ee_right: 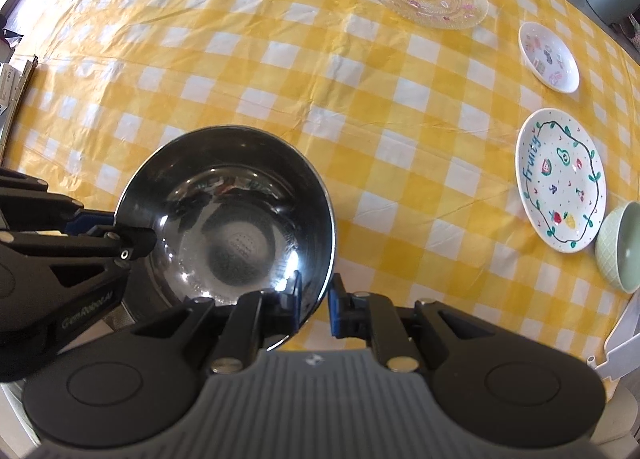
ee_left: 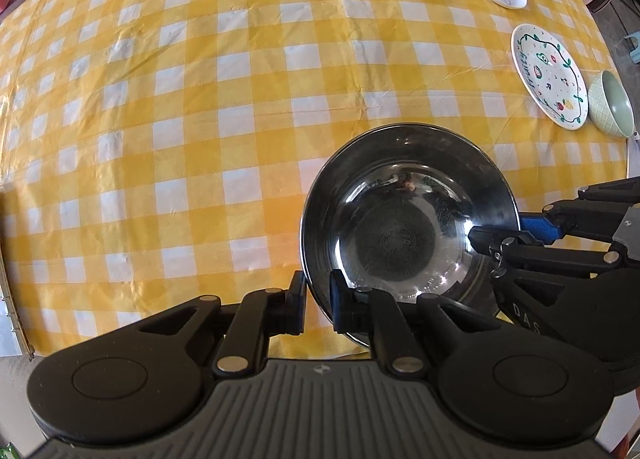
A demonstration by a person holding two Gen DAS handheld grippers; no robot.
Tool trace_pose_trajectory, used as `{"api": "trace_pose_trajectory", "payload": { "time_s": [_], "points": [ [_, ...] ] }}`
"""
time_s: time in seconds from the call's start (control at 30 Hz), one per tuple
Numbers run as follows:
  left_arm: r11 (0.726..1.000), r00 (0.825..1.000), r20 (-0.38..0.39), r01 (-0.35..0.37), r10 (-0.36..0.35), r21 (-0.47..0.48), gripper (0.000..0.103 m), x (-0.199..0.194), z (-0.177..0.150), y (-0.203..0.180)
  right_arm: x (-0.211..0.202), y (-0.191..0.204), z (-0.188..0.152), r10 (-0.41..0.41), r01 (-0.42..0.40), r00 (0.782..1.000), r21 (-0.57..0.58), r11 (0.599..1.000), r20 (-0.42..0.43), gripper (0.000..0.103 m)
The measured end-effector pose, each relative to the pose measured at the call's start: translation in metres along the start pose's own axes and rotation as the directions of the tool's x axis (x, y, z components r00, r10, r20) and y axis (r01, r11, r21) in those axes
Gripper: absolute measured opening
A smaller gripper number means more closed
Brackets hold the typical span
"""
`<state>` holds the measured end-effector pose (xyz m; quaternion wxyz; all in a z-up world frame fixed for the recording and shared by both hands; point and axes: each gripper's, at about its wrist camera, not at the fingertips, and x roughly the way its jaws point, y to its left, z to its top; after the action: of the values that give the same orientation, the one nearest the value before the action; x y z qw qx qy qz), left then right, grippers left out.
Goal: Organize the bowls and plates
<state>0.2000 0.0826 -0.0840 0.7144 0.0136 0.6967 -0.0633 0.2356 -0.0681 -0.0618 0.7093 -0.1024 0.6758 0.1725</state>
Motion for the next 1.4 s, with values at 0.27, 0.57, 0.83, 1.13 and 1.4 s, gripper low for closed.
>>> {"api": "trace_pose_trajectory", "payload": {
  "time_s": [0.27,0.57,0.83,1.13,1.4],
  "points": [
    [1.0,1.0,-0.01,-0.004,0.004,0.015,0.013,0.002,-0.001,0.0,0.002,0.001,-0.002,0.013,-0.013,1.0,-0.003,1.0,0.008,0.019],
    [0.999,1.0,-0.002,-0.001,0.001,0.034,0.03,-0.011,0.001,0.004,-0.016,-0.005,0.002,0.043,-0.043,0.997,0.003,0.999,0.062,0.038],
    [0.994,0.995,0.091,0.021,-0.031,0.104,0.035,-0.053,0.018,-0.013,-0.05,-0.03,-0.003,0.081,-0.085,0.992,0.036,0.996,0.1,0.039],
    [0.962,0.994,0.078,0.057,-0.081,0.267,0.035,-0.055,0.042,-0.094,-0.044,-0.098,-0.02,-0.006,0.0,0.999,0.129,0.992,0.042,0.039],
    [0.919,0.997,-0.036,0.078,-0.069,0.387,0.035,-0.002,0.047,-0.166,-0.005,-0.152,-0.051,-0.033,0.041,0.997,0.13,0.991,-0.067,0.038]
  ]
}}
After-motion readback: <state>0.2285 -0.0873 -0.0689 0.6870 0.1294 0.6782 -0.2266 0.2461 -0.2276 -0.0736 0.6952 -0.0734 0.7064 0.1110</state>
